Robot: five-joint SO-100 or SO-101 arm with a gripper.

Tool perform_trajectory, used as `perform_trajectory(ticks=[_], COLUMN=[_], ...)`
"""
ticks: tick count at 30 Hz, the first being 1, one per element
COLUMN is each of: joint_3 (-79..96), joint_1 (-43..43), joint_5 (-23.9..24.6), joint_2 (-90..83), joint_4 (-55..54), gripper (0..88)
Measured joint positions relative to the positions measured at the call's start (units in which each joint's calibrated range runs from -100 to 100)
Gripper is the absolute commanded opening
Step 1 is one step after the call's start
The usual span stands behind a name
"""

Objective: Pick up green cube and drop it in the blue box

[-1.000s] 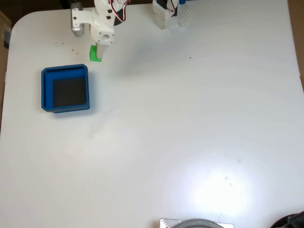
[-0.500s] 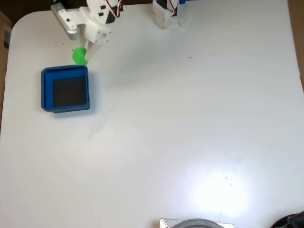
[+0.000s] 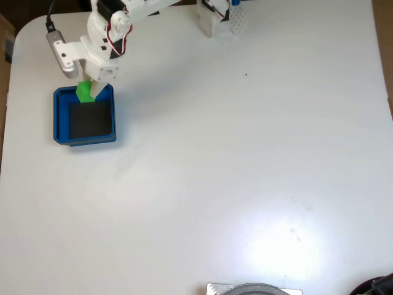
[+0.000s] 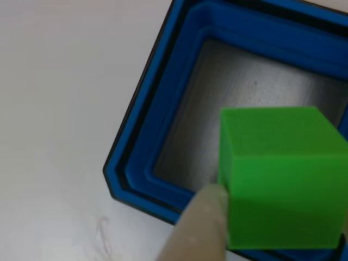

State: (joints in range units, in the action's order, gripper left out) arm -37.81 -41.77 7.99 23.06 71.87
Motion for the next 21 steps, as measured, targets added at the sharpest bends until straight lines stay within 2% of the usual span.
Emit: perform_trajectory(ticks=[16, 21], joint_3=[-4.38, -6.98], joint_1=[-0.57, -0.57], joint_5=[-1.71, -1.71], joint_2=[8.60, 13.87], joint_4=[-0.08, -5.13], gripper=[2.3, 2.3])
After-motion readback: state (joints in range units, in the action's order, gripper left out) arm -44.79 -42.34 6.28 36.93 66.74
